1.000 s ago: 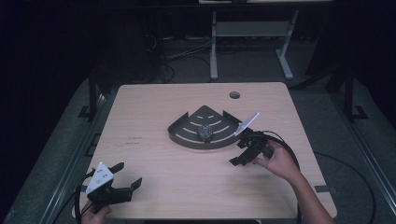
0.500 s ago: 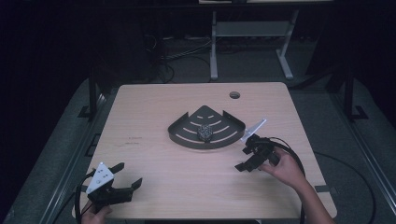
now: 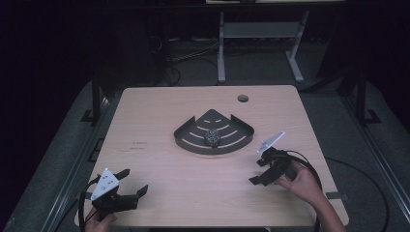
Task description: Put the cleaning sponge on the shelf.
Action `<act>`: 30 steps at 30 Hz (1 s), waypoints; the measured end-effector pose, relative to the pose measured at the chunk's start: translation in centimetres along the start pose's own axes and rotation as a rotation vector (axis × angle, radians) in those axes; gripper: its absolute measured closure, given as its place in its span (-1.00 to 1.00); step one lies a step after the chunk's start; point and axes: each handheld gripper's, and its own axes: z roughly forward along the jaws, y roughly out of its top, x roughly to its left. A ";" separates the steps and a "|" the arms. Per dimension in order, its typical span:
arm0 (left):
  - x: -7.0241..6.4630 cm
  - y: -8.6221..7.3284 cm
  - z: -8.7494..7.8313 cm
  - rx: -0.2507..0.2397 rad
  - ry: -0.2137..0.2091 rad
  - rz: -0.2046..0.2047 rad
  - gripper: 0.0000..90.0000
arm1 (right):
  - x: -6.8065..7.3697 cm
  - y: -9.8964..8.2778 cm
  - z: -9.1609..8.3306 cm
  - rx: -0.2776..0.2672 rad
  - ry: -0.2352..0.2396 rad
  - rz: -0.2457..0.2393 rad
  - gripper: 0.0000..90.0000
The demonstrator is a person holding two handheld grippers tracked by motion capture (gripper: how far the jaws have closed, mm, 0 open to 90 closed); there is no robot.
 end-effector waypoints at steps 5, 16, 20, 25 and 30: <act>-0.1 0.0 0.0 0.004 -0.001 0.003 -0.71 | 0.3 -1.2 -0.1 -0.007 0.000 0.010 -0.59; 0.0 0.0 -0.1 0.000 0.000 0.002 -0.71 | 1.1 -2.5 -0.4 -0.025 -0.015 0.016 -0.58; 0.0 0.0 -0.1 -0.002 0.001 0.001 -0.70 | 1.4 -2.8 -0.7 -0.032 -0.016 0.021 -0.58; 0.0 0.0 -0.1 -0.002 0.000 0.004 -0.71 | 1.6 -3.2 -0.8 -0.033 -0.026 0.020 -0.58; 0.1 0.0 0.0 0.000 0.003 -0.002 -0.71 | 1.9 -3.7 -0.8 -0.040 -0.026 0.027 -0.58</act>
